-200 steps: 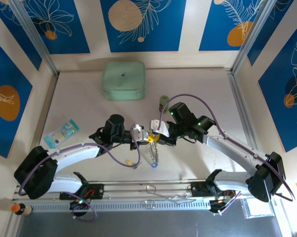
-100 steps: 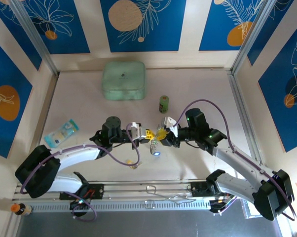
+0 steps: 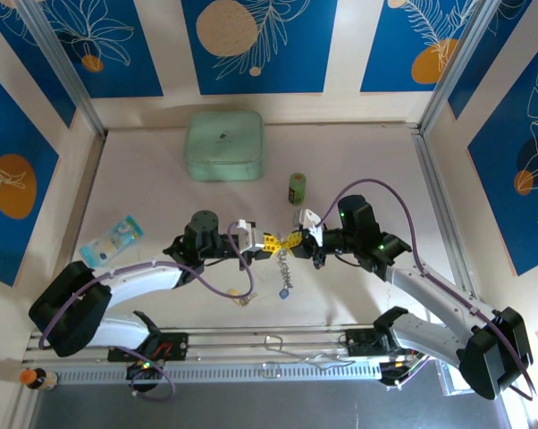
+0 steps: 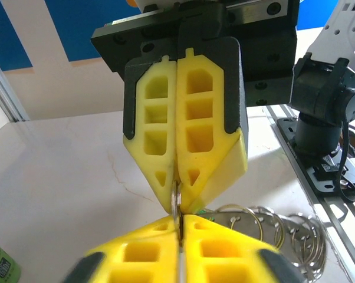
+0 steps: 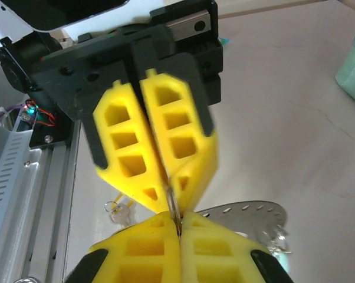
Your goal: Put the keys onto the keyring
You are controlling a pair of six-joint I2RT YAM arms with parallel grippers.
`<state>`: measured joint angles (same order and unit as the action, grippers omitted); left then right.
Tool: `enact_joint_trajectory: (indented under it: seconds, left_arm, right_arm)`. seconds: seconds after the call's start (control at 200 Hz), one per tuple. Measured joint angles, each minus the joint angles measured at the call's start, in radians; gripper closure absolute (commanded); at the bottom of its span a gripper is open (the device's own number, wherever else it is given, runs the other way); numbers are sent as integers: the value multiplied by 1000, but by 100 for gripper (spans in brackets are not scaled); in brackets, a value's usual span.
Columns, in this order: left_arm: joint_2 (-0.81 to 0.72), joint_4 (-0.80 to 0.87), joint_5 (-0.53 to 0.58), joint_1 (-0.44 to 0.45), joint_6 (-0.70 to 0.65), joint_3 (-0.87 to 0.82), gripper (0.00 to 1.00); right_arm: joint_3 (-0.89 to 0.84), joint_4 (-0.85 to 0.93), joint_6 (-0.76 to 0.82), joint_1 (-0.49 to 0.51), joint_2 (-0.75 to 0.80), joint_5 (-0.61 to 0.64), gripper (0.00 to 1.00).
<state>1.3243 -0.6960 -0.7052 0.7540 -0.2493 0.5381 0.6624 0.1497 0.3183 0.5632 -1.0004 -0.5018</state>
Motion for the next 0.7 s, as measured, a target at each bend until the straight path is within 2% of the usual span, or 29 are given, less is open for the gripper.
enact_joint_trajectory:
  seconds: [0.23, 0.465, 0.57, 0.64, 0.7]
  left_arm:
    - [-1, 113, 19, 1, -51, 38, 77]
    - [-1, 230, 25, 1, -114, 79, 87]
    - [-1, 265, 25, 1, -129, 79, 100]
    - [-1, 278, 24, 2, -134, 79, 100]
    - [-1, 280, 25, 2, -135, 79, 100]
  right_arm:
    - [117, 205, 126, 39, -63, 88, 100]
    - [272, 414, 255, 96, -151, 226, 100]
    - [321, 483, 294, 124, -193, 272, 100]
    - [335, 502, 308, 130, -208, 283, 100]
    - [334, 501, 307, 130, -208, 282, 89]
